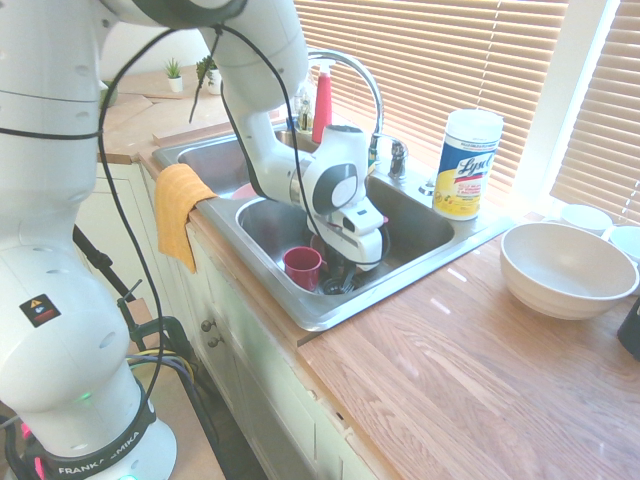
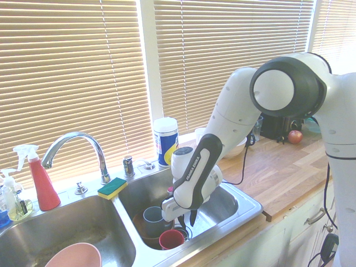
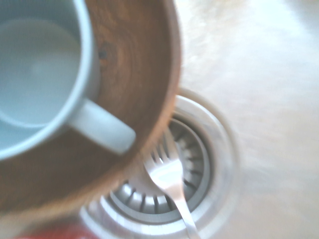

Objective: Put the fork into the sink

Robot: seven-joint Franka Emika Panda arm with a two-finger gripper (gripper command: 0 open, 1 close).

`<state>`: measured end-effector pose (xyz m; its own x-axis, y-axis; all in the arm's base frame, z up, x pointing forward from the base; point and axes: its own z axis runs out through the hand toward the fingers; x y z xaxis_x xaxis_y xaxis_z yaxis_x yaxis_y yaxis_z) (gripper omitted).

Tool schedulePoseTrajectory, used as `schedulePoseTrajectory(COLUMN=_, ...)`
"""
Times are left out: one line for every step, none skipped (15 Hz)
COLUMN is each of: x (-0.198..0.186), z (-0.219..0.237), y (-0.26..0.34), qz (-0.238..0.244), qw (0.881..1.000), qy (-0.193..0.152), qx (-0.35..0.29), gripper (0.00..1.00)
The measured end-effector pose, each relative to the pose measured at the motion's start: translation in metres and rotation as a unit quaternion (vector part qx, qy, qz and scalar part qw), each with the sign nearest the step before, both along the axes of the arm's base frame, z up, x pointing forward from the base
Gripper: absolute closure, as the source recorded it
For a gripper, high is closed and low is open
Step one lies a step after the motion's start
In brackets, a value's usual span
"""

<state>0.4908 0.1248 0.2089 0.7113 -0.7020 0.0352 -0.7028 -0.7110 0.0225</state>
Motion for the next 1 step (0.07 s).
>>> schedulePoseTrajectory(x=-0.0010, z=0.0263, y=0.0007, qz=0.004, qw=1.000, qy=-0.001, qx=-0.002, gripper=0.00)
